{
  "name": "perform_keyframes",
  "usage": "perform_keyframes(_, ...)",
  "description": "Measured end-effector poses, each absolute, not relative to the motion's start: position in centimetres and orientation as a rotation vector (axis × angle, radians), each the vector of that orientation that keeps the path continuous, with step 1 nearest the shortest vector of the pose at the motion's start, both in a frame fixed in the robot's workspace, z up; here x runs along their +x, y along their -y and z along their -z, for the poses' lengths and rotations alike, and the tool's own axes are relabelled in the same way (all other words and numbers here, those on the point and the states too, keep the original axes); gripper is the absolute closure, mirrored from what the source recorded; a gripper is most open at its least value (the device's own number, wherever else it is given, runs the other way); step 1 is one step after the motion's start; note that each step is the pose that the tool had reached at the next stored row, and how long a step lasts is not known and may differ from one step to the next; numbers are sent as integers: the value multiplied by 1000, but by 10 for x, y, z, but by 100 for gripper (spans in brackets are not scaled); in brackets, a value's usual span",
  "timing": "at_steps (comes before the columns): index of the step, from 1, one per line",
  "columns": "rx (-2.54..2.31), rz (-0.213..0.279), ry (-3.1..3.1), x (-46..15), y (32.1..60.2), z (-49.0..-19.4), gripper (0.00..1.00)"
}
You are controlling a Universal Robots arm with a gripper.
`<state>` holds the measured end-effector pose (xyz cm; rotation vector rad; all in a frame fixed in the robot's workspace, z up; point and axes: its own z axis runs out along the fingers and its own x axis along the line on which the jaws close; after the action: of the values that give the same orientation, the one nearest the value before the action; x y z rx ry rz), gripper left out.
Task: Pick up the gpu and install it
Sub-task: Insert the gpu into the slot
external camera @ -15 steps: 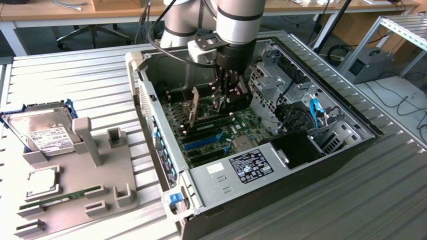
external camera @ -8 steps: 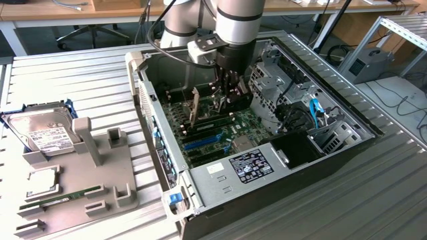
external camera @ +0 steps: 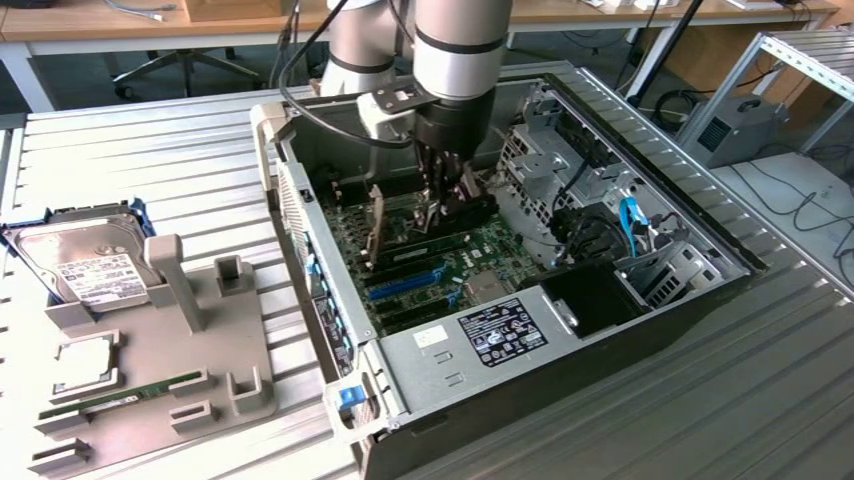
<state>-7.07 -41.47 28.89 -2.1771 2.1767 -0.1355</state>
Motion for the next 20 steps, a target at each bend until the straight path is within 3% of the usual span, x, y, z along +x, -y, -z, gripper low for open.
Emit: perform_keyframes(20,-2182,147,-2181,-118,442,-273,74)
